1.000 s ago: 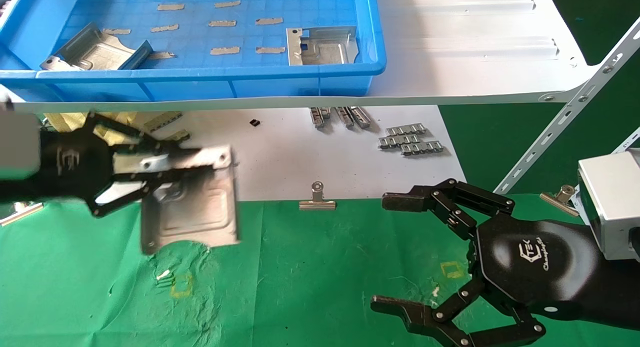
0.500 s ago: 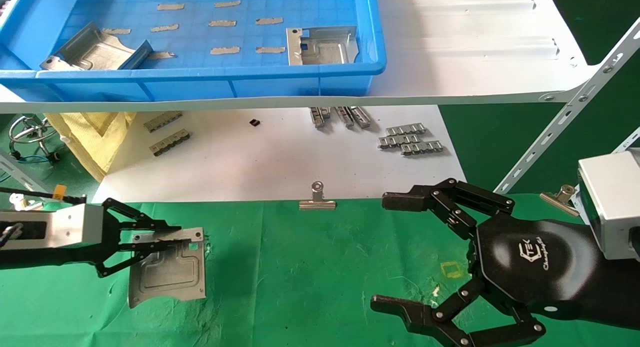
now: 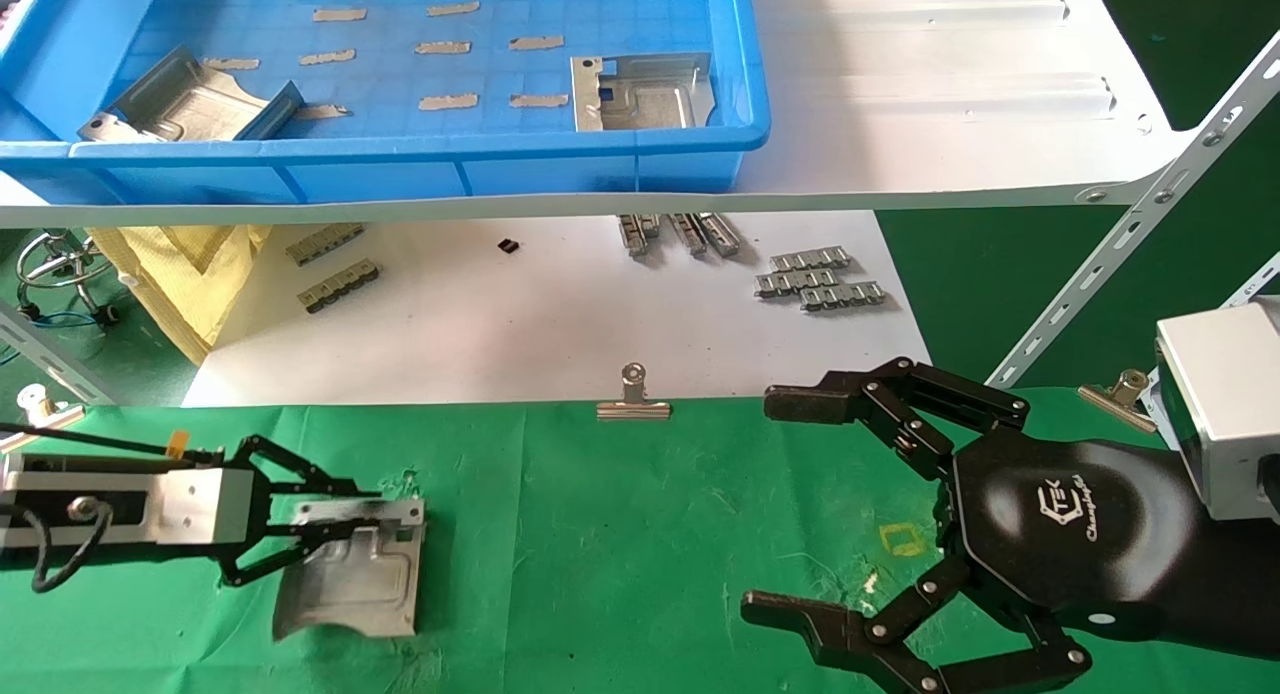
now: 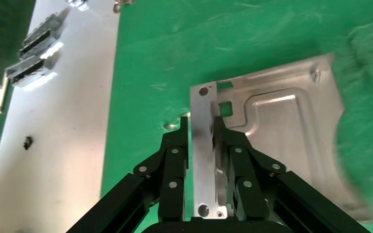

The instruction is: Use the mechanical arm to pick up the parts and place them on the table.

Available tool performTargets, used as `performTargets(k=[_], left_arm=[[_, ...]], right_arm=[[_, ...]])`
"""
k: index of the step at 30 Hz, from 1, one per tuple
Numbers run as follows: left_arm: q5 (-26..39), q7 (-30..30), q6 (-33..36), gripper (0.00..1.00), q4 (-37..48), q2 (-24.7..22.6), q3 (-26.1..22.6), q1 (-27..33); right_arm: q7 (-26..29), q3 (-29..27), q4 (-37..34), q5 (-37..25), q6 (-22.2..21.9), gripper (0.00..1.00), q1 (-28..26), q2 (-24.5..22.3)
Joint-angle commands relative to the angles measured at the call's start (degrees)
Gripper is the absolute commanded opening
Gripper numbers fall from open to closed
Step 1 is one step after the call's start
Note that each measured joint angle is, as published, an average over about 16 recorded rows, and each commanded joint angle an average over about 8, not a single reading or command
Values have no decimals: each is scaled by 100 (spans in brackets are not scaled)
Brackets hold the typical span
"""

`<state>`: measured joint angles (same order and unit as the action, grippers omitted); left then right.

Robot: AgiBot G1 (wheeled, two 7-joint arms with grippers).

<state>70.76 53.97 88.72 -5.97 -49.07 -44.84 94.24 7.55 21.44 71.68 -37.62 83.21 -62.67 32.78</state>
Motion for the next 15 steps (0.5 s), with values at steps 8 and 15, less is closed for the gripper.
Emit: performTargets(k=[8, 15], left_arm=[[-252, -183, 200, 100, 304, -14, 150, 93], [-812, -1359, 306, 100, 467, 27, 480, -216]], right_arm=[[0, 0, 0, 0, 0, 100, 0, 0], [0, 0, 0, 0, 0, 100, 0, 0]])
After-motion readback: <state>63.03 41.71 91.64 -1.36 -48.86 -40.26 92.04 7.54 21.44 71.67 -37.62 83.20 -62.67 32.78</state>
